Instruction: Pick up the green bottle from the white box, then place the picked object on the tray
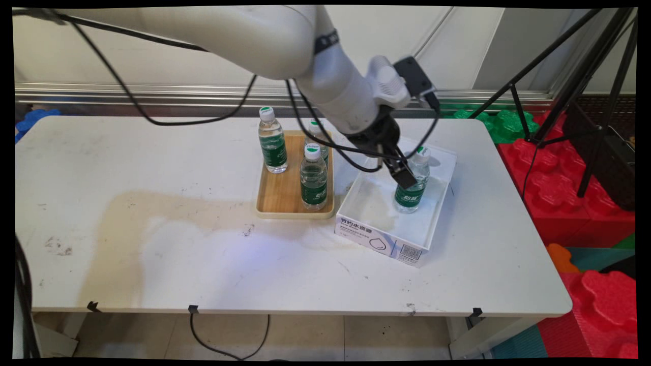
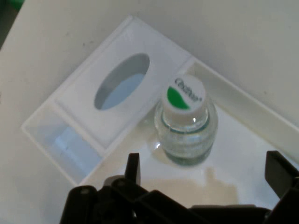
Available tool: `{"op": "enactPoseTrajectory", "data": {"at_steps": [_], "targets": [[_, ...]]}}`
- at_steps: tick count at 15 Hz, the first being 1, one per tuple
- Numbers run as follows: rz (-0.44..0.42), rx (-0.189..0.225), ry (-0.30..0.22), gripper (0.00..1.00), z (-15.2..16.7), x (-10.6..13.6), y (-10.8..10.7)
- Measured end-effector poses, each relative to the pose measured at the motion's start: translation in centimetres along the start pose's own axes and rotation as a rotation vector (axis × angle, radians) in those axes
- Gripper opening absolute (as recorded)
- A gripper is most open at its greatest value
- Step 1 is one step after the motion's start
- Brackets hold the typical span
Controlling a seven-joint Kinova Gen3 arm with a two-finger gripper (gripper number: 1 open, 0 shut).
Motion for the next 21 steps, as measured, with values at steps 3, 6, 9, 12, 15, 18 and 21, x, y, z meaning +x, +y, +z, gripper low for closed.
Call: {"op": "enactPoseTrajectory", "data": {"at_steps": [3,6,9,12,15,18,21], "targets": [[0.025,-0.014,-0.003,1.0,2.8,1.1,-0.3],[0.045,-0.026,-0.002,1.0,4.8,1.7,-0.5],[0.059,-0.035,-0.006,1.0,6.3,2.0,-0.7],[0.062,-0.043,-0.017,1.0,7.6,2.1,-1.0],[0.052,-0.045,-0.029,0.0,8.1,1.9,-1.0],[0.039,-0.043,-0.033,0.0,8.0,1.8,-1.1],[0.029,-0.04,-0.029,0.0,7.4,1.9,-1.3]]}}
